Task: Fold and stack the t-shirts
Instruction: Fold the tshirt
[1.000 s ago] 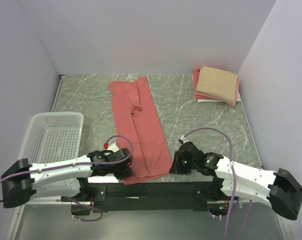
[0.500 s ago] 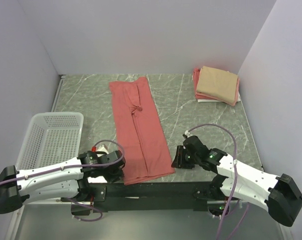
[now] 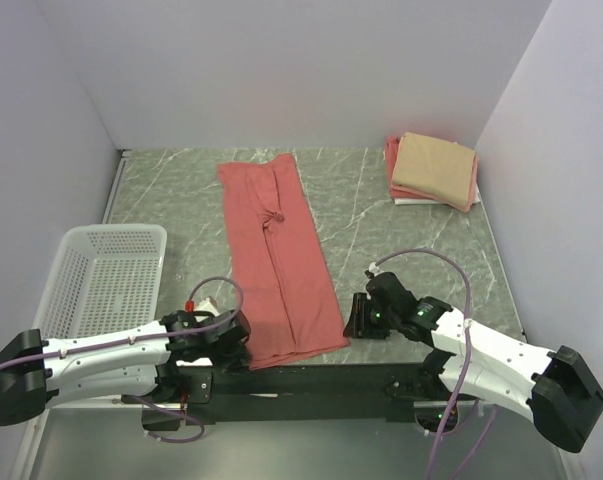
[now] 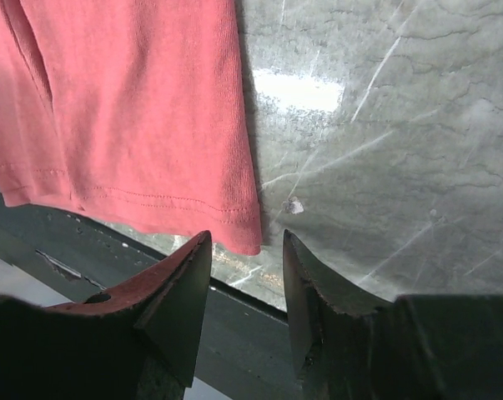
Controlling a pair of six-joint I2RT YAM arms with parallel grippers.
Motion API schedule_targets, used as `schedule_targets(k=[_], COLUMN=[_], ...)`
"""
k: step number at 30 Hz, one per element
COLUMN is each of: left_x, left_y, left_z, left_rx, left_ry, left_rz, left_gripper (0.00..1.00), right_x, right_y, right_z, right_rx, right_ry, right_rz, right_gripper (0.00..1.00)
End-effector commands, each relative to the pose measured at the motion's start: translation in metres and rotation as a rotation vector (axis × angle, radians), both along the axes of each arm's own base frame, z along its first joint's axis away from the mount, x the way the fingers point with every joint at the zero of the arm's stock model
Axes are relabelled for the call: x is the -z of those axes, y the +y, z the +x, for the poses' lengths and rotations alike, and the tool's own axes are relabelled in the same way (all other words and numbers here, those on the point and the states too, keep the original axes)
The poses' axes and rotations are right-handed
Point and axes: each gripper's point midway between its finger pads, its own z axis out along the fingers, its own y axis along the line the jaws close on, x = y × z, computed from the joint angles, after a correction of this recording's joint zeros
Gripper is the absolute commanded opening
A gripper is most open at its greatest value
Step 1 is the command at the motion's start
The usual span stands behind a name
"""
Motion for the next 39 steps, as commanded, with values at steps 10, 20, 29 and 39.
schedule_targets(k=[10, 20, 29, 39], left_x=[-0.017, -0.001, 0.014, 0.021], left_y=[-0.016, -0.009, -0.009, -0.007], left_z=[0.001, -0.006, -0.011, -0.016], left_rx=[0.013, 0.020, 0.021, 0.023], left_ry=[-0.054, -0.014, 0.018, 0.041], left_rz=[-0.130, -0.084, -0.077, -0.066], left_gripper=[0.36, 0.34, 0.33, 0.24], right_x=[0.007, 0.011, 0.013, 0.018], right_y=[0.002, 0.003, 0.004, 0.007], right_z=[-0.001, -0.004, -0.007, -0.011], right_rx=[-0.002, 0.000, -0.010, -0.014], right_ry=[0.014, 0.031, 0.040, 0.057], right_rz=[0.017, 0.020, 0.023, 0.024], right_gripper=[0.47, 0.47, 0.47, 0.46])
